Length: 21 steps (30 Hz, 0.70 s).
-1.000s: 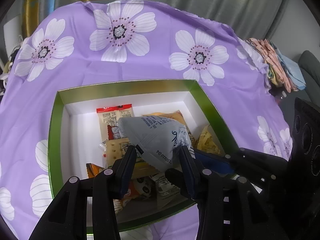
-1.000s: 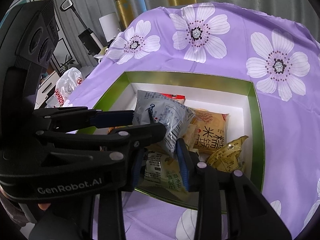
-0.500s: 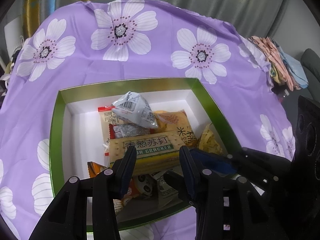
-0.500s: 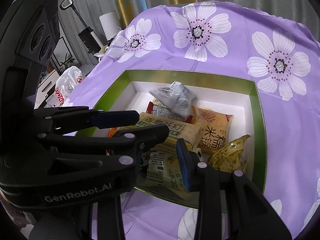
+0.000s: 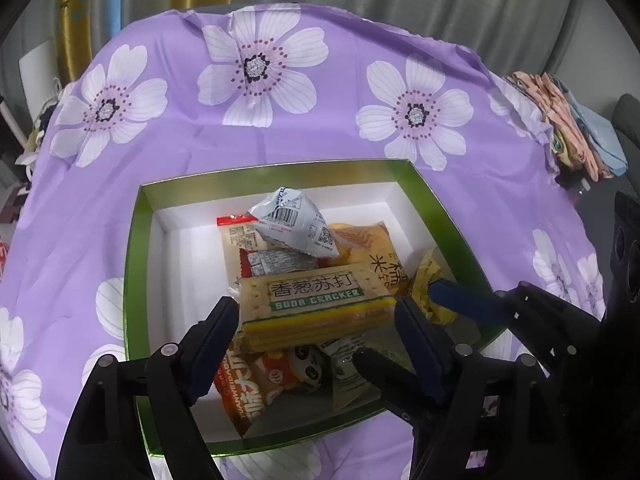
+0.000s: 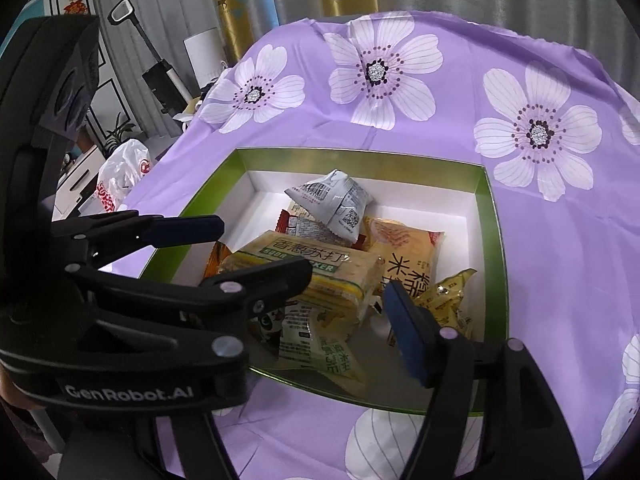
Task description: Organize snacks
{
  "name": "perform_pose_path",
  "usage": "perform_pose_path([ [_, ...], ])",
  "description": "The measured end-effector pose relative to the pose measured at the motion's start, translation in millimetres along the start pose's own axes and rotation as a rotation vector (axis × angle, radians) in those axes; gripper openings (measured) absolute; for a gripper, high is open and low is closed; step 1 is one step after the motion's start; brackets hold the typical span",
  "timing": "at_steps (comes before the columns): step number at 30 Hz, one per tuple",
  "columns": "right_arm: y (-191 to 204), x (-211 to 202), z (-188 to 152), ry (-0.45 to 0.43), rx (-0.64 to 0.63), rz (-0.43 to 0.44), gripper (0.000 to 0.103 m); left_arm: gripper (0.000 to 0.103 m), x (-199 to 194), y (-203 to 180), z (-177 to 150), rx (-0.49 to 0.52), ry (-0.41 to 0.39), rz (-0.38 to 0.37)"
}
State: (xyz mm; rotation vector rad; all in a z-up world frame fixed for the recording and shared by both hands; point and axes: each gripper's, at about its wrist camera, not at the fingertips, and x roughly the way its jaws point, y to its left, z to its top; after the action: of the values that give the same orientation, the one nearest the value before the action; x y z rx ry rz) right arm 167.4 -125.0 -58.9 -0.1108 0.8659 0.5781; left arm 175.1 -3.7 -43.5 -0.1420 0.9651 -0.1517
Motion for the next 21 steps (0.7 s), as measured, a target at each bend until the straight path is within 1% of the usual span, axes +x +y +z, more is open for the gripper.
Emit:
perform_pose_path([
  [2,0,0,1,0.003,-0.003,-0.013,0.069,0.087,-1,0,0,0.003,-0.004,0.008],
  [5,0,-1,1,0.003,-0.003,-0.016,0.07,0.088,-2,-1,0,0.005,-0.008,0.014],
  [7,-1,-1,1,-0.001,-0.002,-0.026,0.077,0.088,-2,-2,-1,0.006,-0.012,0.018],
  [8,-1,-2,1,-0.003,-0.002,-0.029,0.077,0.089,-4,-2,-1,0.008,-0.014,0.019],
  [9,-2,-3,1,-0.004,0.0,-0.031,0.078,0.093,-5,-2,-2,0.011,-0.017,0.022],
  [11,-2,-4,0,-0.005,0.001,-0.039,0.078,0.097,-7,-3,-2,0.015,-0.027,0.027],
  [14,-2,-5,0,-0.004,0.004,-0.053,0.08,0.097,-10,-4,-2,0.017,-0.035,0.036],
  [17,-3,-8,-1,-0.007,0.007,-0.071,0.083,0.097,-14,-4,-1,0.015,-0.042,0.04],
  [18,-2,-10,-1,-0.01,0.007,-0.08,0.087,0.097,-15,-4,-1,0.014,-0.046,0.043],
  [20,-2,-13,0,-0.02,0.007,-0.095,0.092,0.097,-19,-4,-1,0.014,-0.055,0.047],
  [21,-2,-14,0,-0.023,0.008,-0.097,0.093,0.098,-20,-4,-1,0.015,-0.057,0.049],
])
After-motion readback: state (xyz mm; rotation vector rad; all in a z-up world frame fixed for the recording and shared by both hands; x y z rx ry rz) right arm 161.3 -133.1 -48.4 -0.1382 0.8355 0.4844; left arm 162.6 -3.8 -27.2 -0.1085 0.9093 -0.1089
